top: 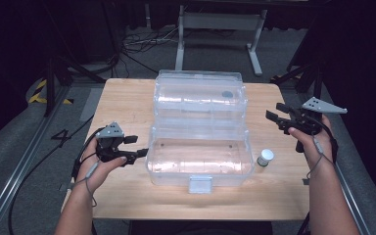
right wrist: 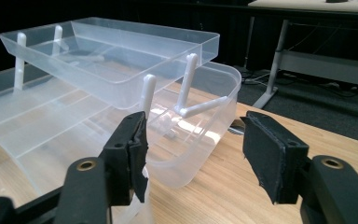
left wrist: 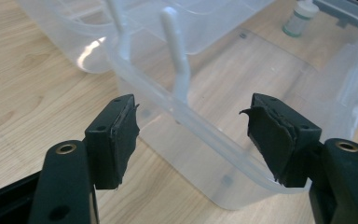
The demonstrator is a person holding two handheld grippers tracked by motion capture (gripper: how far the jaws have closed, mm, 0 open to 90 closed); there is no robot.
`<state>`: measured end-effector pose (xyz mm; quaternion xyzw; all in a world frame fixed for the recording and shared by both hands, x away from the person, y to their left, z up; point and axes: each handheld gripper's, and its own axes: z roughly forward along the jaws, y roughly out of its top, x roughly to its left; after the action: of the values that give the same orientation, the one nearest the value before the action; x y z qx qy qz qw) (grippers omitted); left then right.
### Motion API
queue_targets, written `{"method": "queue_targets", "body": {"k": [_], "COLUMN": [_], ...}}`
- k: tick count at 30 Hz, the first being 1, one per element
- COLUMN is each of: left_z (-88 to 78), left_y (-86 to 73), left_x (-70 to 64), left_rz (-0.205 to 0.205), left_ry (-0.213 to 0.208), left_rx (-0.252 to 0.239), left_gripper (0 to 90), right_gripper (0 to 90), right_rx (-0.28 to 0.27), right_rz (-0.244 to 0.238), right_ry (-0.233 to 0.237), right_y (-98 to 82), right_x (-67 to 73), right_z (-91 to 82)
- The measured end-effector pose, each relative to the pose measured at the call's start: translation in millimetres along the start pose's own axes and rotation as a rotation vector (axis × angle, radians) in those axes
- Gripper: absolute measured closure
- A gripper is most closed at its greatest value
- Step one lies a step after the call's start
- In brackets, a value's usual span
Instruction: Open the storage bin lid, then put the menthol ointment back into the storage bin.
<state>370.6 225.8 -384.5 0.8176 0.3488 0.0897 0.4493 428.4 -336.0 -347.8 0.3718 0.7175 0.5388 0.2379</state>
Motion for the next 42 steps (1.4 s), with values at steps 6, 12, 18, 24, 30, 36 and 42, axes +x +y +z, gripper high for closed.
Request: {"method": "queue_targets", "body": {"k": [6,12,18,24,30,36,42], "left_z": [-4.0,-3.0,-3.5,-4.0,-4.6,-5.9,-6.3], "left_y": [-1.0,-2.5,-2.1,-1.2,-1.7,-2.9,-4.3], "left_x": [5.8,9.8,15.8,21.1,25.1,28.6,29.7], "left_rz": [-0.041,-0.027,-0.042,-0.068,-0.079,-0.099,-0.106], "left_ry": [0.043,0.054,0.094,0.125,0.147,0.18,0.181], "left_rx": [0.043,0.065,0.064,0.061,0.064,0.063,0.072], "left_gripper": [31.6,30.8,28.5,28.4,28.3,27.6,27.3], "right_gripper": [34.3,34.5,41.2,42.0,31.4,22.6,17.3], "right_rx": [0.027,0.036,0.098,0.116,0.126,0.176,0.216], "right_rz": [0.01,-0.01,0.0,-0.004,0.01,0.016,-0.006], "right_ry": [0.018,0.021,0.015,0.003,-0.007,-0.021,-0.014], "right_y": [-4.7,-4.3,-7.2,-10.2,-12.1,-15.5,-17.0], "right_x": [-3.2,-5.5,-10.5,-12.2,-12.6,-13.1,-10.8], "right_z": [-4.1,-12.3,-21.6,-26.2,-29.2,-29.5,-29.4]}}
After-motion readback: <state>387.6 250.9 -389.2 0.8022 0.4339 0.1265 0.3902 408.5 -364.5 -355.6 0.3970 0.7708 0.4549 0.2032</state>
